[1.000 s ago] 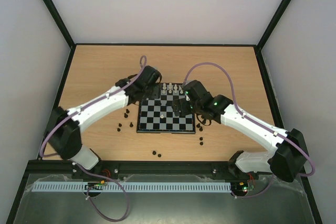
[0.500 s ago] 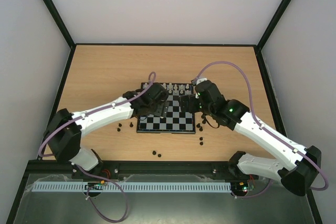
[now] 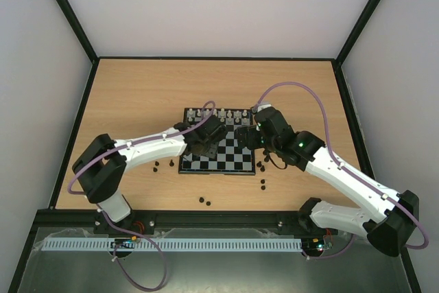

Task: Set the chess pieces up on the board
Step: Pick up the chess piece from the chessboard, then place the chess piece on the chessboard.

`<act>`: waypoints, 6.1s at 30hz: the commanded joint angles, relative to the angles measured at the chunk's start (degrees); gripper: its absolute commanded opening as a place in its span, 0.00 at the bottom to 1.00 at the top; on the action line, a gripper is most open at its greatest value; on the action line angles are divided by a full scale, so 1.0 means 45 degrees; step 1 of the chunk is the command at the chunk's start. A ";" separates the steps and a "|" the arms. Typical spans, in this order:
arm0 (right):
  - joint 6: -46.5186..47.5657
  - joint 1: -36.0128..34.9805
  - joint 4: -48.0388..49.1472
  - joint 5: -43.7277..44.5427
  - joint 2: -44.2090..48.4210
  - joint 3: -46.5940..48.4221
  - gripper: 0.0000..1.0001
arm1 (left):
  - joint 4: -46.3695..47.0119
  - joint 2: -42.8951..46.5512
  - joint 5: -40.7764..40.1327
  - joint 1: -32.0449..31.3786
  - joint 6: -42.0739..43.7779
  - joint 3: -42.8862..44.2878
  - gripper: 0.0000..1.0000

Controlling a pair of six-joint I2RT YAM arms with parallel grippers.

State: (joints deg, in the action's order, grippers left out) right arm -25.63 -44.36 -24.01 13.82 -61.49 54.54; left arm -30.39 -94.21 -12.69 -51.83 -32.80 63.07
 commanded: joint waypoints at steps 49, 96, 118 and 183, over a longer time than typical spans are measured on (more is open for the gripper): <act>-0.0051 0.0077 -0.0269 -0.0035 0.0182 -0.0385 0.98 | 0.0419 -0.2169 0.0579 0.0273 0.0326 0.0531 0.23; -0.0013 0.0092 -0.0152 -0.0333 0.0052 -0.0422 0.99 | -0.0532 -0.2590 0.0803 0.4116 0.2470 0.3806 0.07; 0.0009 0.0092 -0.0146 -0.0490 0.0077 -0.0491 0.99 | 0.1057 -0.3707 0.0094 0.4119 0.2347 0.3340 0.07; 0.0011 0.0092 0.0022 -0.0874 0.0014 -0.0606 0.99 | 0.0952 -0.4007 -0.0020 0.4025 0.2151 0.3694 0.25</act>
State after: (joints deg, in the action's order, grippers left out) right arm -25.71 -44.21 -24.05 10.46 -61.49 52.38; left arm -24.14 -115.44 -11.88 -33.21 -22.59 79.22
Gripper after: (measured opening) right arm 0.990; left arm 0.251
